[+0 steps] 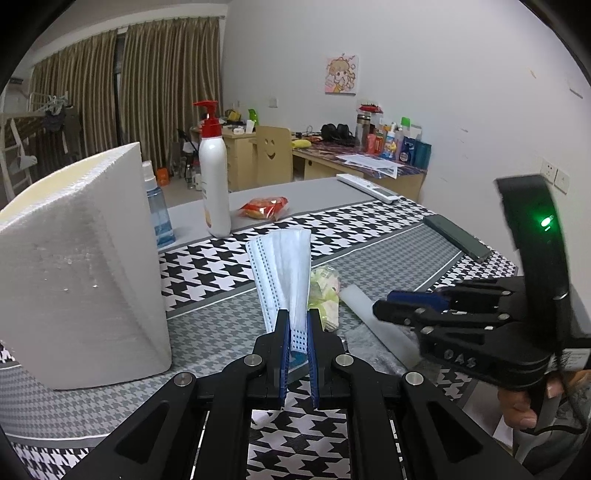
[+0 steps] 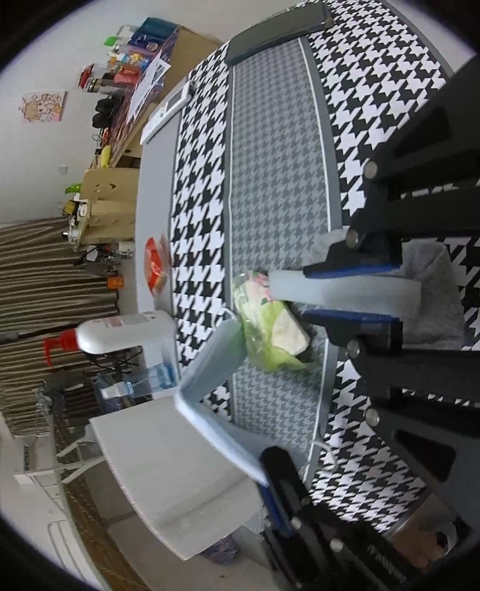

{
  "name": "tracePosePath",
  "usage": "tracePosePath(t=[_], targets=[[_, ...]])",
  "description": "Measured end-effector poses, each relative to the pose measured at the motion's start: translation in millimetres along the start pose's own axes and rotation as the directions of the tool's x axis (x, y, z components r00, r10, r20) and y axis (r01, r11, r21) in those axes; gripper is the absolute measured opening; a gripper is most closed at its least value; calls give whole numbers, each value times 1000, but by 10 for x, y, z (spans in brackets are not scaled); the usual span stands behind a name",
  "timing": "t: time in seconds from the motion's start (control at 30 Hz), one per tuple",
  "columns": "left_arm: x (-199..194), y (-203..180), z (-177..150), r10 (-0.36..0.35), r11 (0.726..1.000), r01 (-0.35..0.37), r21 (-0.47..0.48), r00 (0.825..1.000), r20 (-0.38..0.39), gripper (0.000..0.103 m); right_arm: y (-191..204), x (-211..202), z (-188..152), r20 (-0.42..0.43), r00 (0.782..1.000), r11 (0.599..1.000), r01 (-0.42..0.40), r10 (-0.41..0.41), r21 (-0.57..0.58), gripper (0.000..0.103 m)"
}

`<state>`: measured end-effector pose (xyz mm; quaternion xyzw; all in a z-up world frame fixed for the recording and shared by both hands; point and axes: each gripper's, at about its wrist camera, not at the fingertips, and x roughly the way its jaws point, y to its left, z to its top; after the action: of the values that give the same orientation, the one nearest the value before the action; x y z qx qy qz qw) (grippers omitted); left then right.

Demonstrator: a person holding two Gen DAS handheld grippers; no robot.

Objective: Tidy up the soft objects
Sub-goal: 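Lift the blue mask with the left gripper while the right gripper lifts the white foam tube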

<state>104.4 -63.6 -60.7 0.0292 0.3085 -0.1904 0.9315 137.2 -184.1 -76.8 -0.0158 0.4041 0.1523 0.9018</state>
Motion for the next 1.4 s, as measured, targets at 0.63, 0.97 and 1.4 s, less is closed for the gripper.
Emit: tracePosePath(t=[0.63,0.97,1.4], targets=[[-110,7,-29,0,1000,0,-3,1000,18,9,-33,254,25,-62,998,1000,22,-22,7,28],[-161,30,-18,2,1000,-2,-2,1000,29,9,-104,267,54,-59,998,998,3,0,59,21],[-362,53,46,13,1000,-14,4,996,89,4,20,-205,147,62,998,999,-21,18,49,21]])
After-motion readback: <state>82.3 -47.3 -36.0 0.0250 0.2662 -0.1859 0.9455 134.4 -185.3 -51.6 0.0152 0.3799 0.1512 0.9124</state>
